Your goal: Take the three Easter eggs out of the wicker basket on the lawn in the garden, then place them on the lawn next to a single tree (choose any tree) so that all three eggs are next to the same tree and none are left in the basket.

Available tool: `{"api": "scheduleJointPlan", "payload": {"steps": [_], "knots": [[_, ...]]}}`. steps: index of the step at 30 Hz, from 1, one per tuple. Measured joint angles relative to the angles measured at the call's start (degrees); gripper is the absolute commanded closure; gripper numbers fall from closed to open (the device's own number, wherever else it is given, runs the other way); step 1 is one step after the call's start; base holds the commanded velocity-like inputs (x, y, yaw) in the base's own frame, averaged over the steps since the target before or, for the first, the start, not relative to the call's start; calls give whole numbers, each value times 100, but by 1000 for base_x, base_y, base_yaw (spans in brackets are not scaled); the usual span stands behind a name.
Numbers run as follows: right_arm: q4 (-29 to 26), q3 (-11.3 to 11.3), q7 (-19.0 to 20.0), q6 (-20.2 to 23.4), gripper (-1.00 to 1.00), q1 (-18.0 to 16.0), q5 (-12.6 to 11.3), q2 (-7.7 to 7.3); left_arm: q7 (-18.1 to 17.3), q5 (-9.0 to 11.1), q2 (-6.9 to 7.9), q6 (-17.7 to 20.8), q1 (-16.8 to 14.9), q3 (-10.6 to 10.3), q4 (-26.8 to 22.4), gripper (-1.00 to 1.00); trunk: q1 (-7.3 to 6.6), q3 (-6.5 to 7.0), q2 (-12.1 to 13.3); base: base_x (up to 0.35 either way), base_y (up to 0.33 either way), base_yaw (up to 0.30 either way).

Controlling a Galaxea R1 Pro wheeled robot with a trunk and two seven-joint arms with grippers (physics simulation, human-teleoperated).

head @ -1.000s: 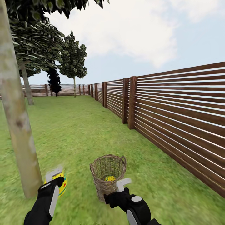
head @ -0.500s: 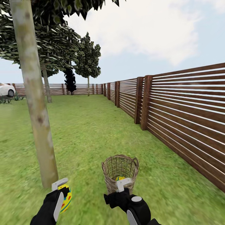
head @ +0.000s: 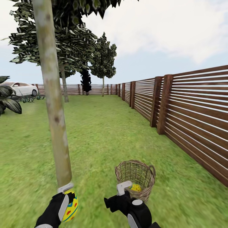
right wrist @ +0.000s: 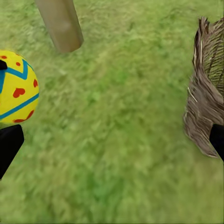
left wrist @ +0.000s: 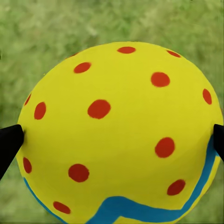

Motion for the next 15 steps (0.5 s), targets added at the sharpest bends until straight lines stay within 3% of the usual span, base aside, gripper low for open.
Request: {"api": "scheduleJointPlan", "payload": {"steps": [5, 15], "knots": [[3, 6, 0, -4, -100, 0, -2, -2, -16, 4, 32, -25, -39, -1, 175, 100, 0, -14, 0, 134, 0, 234], [1, 8, 0, -5, -100, 1, -9, -1, -137, 7, 160, -60, -256, -7, 707, 100, 0, -17, 0, 134, 0, 15]]}}
